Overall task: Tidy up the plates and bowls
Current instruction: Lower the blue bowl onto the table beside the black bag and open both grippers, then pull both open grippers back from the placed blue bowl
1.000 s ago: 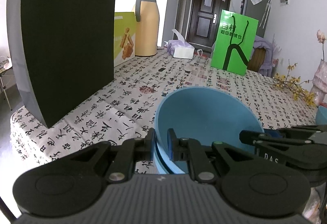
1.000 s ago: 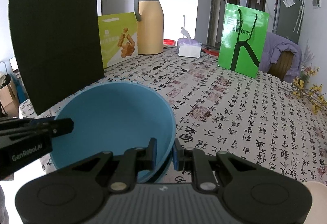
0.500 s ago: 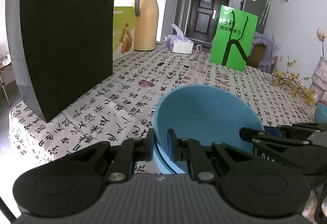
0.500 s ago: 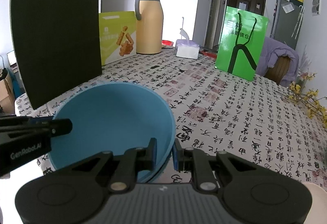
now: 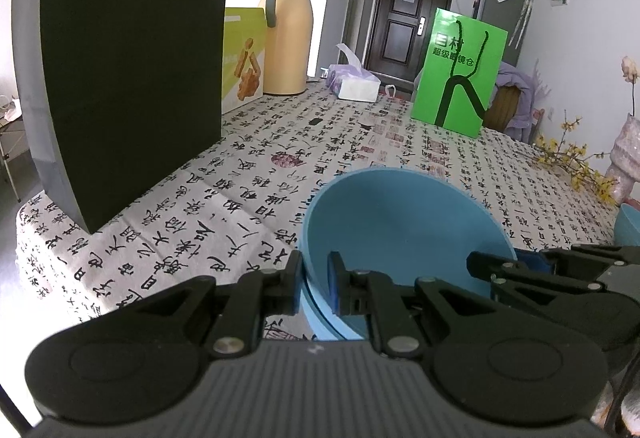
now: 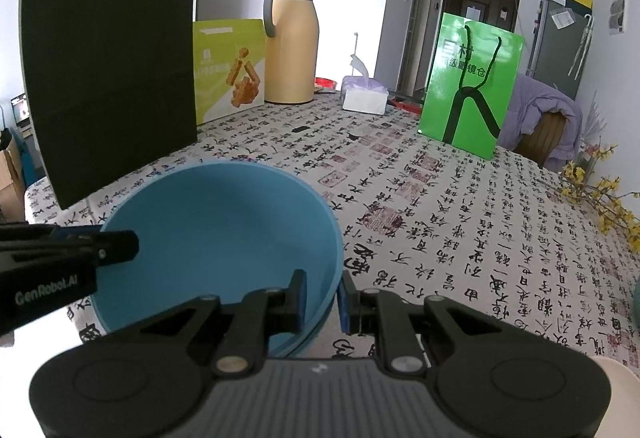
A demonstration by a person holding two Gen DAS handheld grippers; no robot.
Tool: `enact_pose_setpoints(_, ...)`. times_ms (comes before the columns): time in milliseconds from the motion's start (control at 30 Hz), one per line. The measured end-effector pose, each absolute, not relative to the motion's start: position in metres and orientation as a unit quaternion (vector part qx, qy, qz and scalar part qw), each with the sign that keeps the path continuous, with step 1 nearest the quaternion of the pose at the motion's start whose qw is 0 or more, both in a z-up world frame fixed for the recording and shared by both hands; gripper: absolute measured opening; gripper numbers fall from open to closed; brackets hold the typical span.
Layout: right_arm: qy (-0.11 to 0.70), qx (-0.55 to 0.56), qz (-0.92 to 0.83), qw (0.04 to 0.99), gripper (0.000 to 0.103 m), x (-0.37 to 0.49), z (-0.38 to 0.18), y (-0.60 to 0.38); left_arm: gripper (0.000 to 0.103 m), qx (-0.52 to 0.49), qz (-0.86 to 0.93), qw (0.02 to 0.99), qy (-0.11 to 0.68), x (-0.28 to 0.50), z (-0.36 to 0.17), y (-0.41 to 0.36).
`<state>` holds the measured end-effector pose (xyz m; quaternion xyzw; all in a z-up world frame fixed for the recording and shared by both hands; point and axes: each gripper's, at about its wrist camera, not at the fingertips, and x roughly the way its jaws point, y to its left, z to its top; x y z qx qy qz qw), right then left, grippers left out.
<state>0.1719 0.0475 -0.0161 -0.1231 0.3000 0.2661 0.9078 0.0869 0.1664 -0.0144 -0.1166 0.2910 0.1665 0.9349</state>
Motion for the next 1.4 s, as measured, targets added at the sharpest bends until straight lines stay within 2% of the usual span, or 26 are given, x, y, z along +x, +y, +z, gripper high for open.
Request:
enact_pose_setpoints(500,0.302,-0.115,0.268,0.908,0.018,0.172,-0.016,0.046,0.015,-0.120,0.162,0.936,0.289,0.087,-0.015,0.167)
enact_pose_setpoints(533,0.303,-0.111,0.268,0.908,0.020,0.172,-0.015,0.044,0.022,-0.120,0.157,0.937,0.287,0.086,-0.015,0.167)
enact_pose_setpoints(567,0.305,-0.106,0.269,0.908,0.022,0.173,-0.014,0.043,0.035,-0.117,0.152,0.940,0.282,0.084,-0.014,0.167)
enact_pose_setpoints(633,0.308,-0.090,0.276,0.906,0.033,0.175,-0.013,0.038,0.049,-0.110,0.153,0.944,0.271,0.081,-0.010,0.165)
enact_pose_setpoints(700,0.310,-0.072,0.284,0.904,0.042,0.176,-0.011,0.032,0.051,-0.098,0.156,0.948,0.259,0.077,-0.006,0.163)
enact_pose_setpoints(800,0.306,-0.050,0.292,0.905,0.061,0.176,-0.009,0.021,0.064,-0.096,0.154,0.952,0.248,0.073,-0.002,0.164)
enact_pose_setpoints(867,0.301,-0.039,0.297,0.905,0.069,0.174,-0.008,0.012,0.077,-0.094,0.157,0.953,0.240,0.070,-0.001,0.164)
enact_pose_setpoints(933,0.298,-0.028,0.301,0.905,0.086,0.171,-0.008,0.004,0.082,-0.093,0.158,0.956,0.231,0.066,0.001,0.165)
enact_pose_setpoints(1000,0.293,-0.016,0.305,0.906,0.095,0.169,-0.009,-0.005,0.090,-0.094,0.154,0.958,0.224,0.061,0.002,0.167)
enact_pose_setpoints(1033,0.290,-0.009,0.307,0.906,0.101,0.167,-0.009,-0.010,0.100,-0.097,0.151,0.959,0.219,0.059,0.002,0.167)
enact_pose_setpoints(1067,0.287,-0.003,0.309,0.907,0.103,0.166,-0.009,-0.015,0.103,-0.101,0.147,0.961,0.213,0.056,0.003,0.168)
enact_pose_setpoints(1400,0.267,0.031,0.315,0.910,0.103,0.146,-0.009,-0.056,0.103,-0.085,0.128,0.974,0.167,0.028,0.007,0.151)
